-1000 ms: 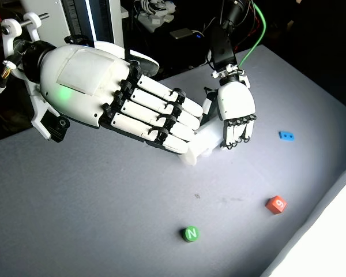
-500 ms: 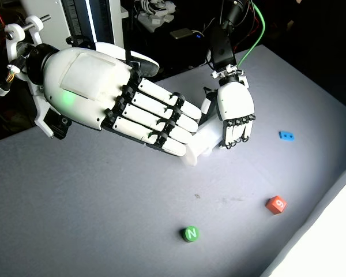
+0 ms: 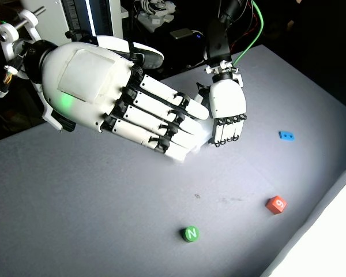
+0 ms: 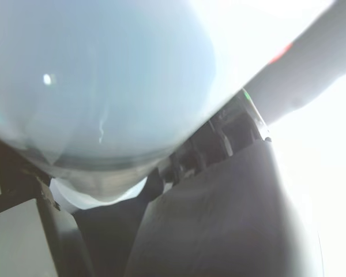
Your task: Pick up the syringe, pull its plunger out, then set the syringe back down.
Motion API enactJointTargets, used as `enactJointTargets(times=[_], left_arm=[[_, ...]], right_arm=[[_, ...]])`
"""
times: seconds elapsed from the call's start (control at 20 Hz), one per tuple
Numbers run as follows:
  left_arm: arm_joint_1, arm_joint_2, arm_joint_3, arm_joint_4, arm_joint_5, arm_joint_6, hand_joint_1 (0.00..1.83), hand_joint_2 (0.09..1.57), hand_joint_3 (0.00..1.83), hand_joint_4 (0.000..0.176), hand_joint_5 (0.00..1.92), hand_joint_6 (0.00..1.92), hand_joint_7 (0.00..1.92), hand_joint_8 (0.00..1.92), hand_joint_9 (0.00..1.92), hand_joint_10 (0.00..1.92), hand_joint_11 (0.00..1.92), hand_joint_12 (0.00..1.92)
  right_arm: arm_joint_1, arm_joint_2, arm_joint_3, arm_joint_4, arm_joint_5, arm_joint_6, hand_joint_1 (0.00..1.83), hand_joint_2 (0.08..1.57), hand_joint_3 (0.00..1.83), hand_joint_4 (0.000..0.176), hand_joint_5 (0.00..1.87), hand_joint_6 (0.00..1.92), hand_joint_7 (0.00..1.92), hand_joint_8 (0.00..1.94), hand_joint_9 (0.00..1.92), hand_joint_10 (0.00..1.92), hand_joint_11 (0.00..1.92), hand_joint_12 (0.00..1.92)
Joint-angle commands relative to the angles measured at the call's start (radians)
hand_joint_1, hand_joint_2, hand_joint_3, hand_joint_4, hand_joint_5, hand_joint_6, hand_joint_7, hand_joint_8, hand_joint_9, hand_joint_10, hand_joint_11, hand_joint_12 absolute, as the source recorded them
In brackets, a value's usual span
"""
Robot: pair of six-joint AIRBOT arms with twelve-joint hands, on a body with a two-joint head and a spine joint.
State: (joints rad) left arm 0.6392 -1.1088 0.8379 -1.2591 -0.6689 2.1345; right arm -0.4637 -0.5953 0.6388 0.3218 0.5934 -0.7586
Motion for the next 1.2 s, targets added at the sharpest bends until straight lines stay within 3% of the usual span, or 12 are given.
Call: enactJointTargets(times=[0.0,0.05,0.1,0.2,0.25,0.3,0.4,0.45,0.5,0.6,0.9,1.15], left_arm=[[-0.024,0.009,-0.003,0.039,-0.042,0.017,1.23,1.16,0.0,0.0,0.98,0.84,0.83,1.41,0.81,0.9,0.55,1.19],[-0.037,0.015,-0.004,0.028,-0.031,0.032,1.24,1.16,0.0,0.0,0.98,0.82,0.83,1.43,0.81,0.91,0.56,1.17],[-0.055,0.024,-0.005,0.019,-0.016,0.046,1.33,1.18,0.0,0.0,0.93,0.86,0.8,1.45,0.74,1.29,0.56,1.17],[-0.087,0.04,-0.009,0.001,0.009,0.077,1.25,1.16,0.0,0.0,0.98,0.8,0.83,1.44,0.77,1.04,0.55,1.21],[-0.102,0.048,-0.012,-0.009,0.018,0.09,1.34,1.17,0.0,0.0,0.95,0.82,0.83,1.42,0.76,1.29,0.59,1.19],[-0.121,0.061,-0.019,-0.024,0.028,0.11,1.26,1.16,0.0,0.0,0.99,0.75,0.83,1.45,0.78,1.14,0.6,1.15],[-0.158,0.079,-0.031,-0.061,0.047,0.156,1.35,1.19,0.0,0.0,0.9,0.88,0.78,1.5,0.71,1.4,0.57,1.18],[-0.177,0.084,-0.036,-0.081,0.057,0.181,1.27,1.16,0.0,0.0,0.99,0.77,0.85,1.41,0.77,1.13,0.59,1.16],[-0.201,0.087,-0.042,-0.103,0.067,0.206,1.25,1.15,0.0,0.0,1.02,0.73,0.85,1.42,0.81,1.04,0.61,1.15],[-0.239,0.097,-0.058,-0.15,0.073,0.251,1.24,1.18,0.0,0.0,0.97,0.76,0.8,1.52,0.77,1.13,0.61,1.18],[-0.328,0.12,-0.084,-0.245,0.077,0.331,1.23,1.17,0.0,0.0,0.96,0.85,0.82,1.44,0.78,0.94,0.53,1.19],[-0.348,0.123,-0.087,-0.256,0.08,0.341,1.24,1.17,0.0,0.0,0.96,0.84,0.81,1.46,0.75,0.98,0.51,1.22]], right_arm=[[0.023,0.006,0.005,-0.014,0.097,0.013,0.67,1.03,0.0,0.0,0.12,0.01,0.21,0.01,0.2,0.02,0.0,0.55],[0.033,0.007,0.008,-0.014,0.084,0.019,0.69,1.03,0.0,0.0,0.11,0.0,0.2,0.0,0.2,0.01,0.0,0.53],[0.046,0.01,0.01,-0.014,0.065,0.031,0.72,1.04,0.01,0.0,0.11,0.0,0.2,0.0,0.2,0.01,0.0,0.53],[0.066,0.018,0.011,-0.014,0.033,0.051,0.73,1.06,0.01,0.0,0.11,0.0,0.19,0.0,0.19,0.01,0.0,0.5],[0.075,0.019,0.011,-0.014,0.018,0.056,0.72,1.08,0.01,0.0,0.09,0.0,0.17,0.0,0.18,0.0,0.0,0.49],[0.091,0.02,0.011,-0.013,-0.019,0.059,0.81,1.07,0.0,0.0,0.12,0.01,0.2,0.01,0.21,0.01,0.0,0.56],[0.11,0.02,0.008,0.027,-0.1,0.06,0.84,1.07,0.0,0.0,0.15,0.02,0.22,0.01,0.24,0.02,0.0,0.68],[0.112,0.019,0.008,0.034,-0.106,0.06,0.82,1.09,0.01,0.0,0.17,0.02,0.22,0.01,0.24,0.01,0.0,0.68],[0.112,0.019,0.008,0.051,-0.106,0.056,0.82,1.08,0.0,0.0,0.18,0.03,0.25,0.01,0.26,0.02,0.0,0.74],[0.114,0.01,0.008,0.06,-0.106,0.047,0.85,1.07,0.0,0.0,0.2,0.03,0.25,0.01,0.27,0.02,0.0,0.78],[0.125,-0.071,0.053,0.092,-0.053,0.009,0.87,1.08,0.0,0.0,0.19,0.01,0.25,0.0,0.28,0.01,0.0,0.83],[0.113,-0.143,0.109,0.117,-0.011,0.011,0.91,1.07,0.0,0.0,0.21,0.02,0.28,0.01,0.3,0.01,0.0,0.81]])
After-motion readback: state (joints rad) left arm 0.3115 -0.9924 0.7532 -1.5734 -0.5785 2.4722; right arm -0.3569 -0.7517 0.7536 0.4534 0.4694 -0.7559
